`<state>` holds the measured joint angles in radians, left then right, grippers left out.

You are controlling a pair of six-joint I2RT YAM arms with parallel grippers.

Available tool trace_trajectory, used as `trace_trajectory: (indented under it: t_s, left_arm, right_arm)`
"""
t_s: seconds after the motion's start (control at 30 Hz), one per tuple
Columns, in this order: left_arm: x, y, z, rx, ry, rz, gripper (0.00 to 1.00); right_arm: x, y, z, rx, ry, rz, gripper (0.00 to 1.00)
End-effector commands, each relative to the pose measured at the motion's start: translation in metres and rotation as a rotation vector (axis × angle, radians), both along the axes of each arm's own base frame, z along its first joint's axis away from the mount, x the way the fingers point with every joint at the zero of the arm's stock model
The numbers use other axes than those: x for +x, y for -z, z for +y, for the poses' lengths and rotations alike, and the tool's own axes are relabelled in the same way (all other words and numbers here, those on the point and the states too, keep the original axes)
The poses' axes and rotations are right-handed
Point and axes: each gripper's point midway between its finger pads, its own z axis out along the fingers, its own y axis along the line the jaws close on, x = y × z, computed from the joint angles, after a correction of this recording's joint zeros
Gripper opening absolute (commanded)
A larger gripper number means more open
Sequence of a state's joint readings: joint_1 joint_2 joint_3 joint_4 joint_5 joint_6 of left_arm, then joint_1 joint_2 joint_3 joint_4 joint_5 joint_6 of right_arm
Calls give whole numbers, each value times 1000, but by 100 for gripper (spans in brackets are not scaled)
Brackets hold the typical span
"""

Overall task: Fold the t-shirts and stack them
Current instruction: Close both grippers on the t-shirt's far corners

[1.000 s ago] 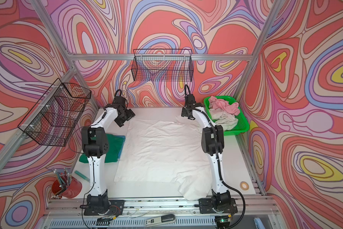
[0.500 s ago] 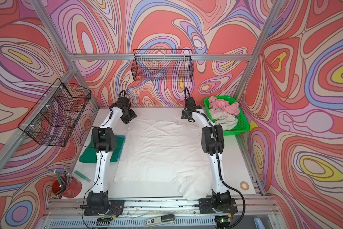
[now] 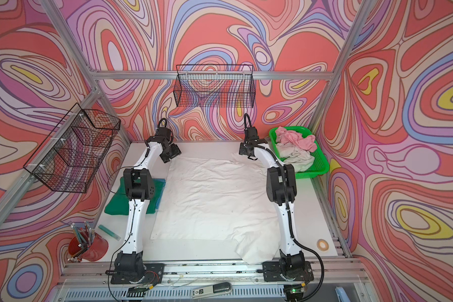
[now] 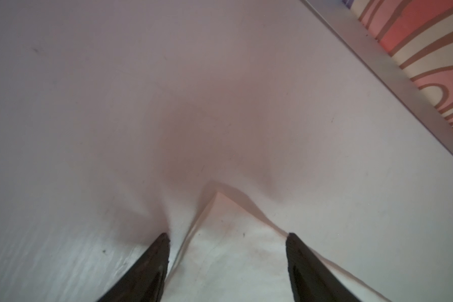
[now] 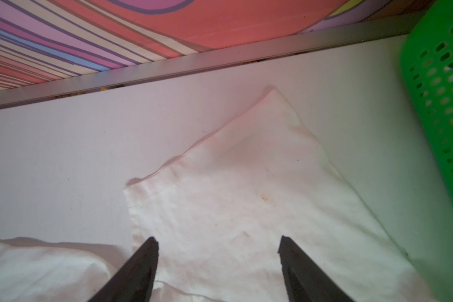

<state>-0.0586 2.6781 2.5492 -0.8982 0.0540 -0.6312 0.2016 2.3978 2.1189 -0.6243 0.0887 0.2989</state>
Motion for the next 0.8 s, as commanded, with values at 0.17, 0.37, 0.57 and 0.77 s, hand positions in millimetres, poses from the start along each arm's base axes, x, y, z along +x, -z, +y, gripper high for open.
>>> trace_trajectory:
  t_s: [0.17, 0.37, 0.57, 0.77]
  left_arm:
    - [-7, 13, 14, 156, 83, 42, 64]
    - [-4, 25, 3, 119, 107, 43, 51]
    - [-1, 25, -7, 95, 119, 30, 31]
    - [-1, 24, -10, 88, 139, 24, 7]
  right_arm:
    - [-1, -34, 8, 61, -12, -62, 76]
    - [-2, -27, 8, 64, -10, -51, 76]
    - [7, -6, 1, 18, 12, -15, 77]
    - [22, 15, -11, 34, 17, 7, 79]
